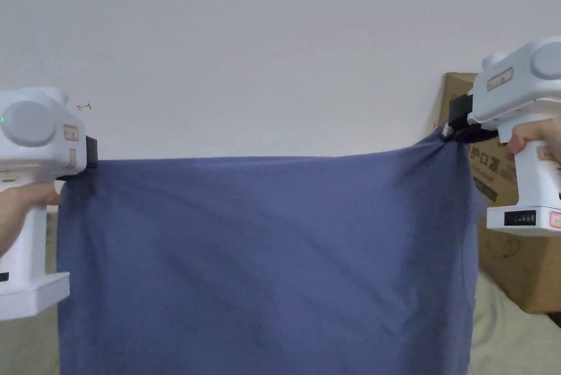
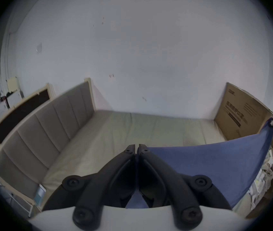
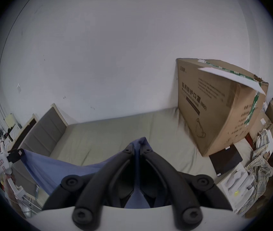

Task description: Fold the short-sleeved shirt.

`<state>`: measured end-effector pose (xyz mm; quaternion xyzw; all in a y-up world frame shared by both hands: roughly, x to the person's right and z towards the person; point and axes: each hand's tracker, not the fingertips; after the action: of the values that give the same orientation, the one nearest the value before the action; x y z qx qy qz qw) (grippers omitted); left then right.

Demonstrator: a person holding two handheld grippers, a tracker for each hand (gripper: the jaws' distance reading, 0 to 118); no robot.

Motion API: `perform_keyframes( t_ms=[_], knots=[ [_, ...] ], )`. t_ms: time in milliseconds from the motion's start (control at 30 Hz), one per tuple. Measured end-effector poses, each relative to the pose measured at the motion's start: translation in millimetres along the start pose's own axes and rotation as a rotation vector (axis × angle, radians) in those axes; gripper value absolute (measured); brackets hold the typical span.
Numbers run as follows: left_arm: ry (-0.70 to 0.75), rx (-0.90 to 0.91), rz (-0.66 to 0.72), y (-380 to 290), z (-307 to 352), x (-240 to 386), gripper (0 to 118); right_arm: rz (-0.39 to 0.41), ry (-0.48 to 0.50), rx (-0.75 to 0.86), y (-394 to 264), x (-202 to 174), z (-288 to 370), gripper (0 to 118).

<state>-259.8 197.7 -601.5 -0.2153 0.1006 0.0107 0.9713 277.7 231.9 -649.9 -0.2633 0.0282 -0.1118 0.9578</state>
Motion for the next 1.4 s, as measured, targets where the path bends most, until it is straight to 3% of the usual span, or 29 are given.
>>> perform_keyframes(
  t_ms=[67, 200, 300, 433, 667, 800, 1067, 1167, 1400],
  knots=[
    [0.024, 0.058, -0.004, 31, -2, 3, 1, -0.04, 0.004, 0.038, 22, -11, -4, 4],
    [0.067, 0.138, -0.065, 95, -11, 4, 1, -0.031, -0.015, 0.075, 67, -31, -15, 4],
    [0.101, 0.189, -0.046, 132, -10, 3, 1, -0.123, 0.037, 0.141, 86, -46, 10, 4],
    [0.134, 0.293, -0.077, 161, -6, 1, 1, -0.094, 0.04, 0.229, 115, -59, 31, 4],
    [0.155, 0.284, -0.075, 171, -24, 2, 1, -0.032, 0.026, 0.256, 126, -72, 35, 4],
    [0.168, 0.256, -0.128, 135, -34, 13, 1, 0.009, -0.01, 0.223, 114, -71, 8, 4],
    [0.159, 0.06, -0.13, 46, -118, 27, 1, -0.006, -0.072, 0.05, 51, -50, -91, 4],
    [0.167, -0.039, -0.206, -9, -168, 39, 1, 0.004, -0.126, -0.059, 5, -37, -143, 4],
    [0.125, -0.3, -0.16, -156, -248, 54, 1, -0.057, -0.222, -0.319, -141, 14, -248, 4]
  ],
)
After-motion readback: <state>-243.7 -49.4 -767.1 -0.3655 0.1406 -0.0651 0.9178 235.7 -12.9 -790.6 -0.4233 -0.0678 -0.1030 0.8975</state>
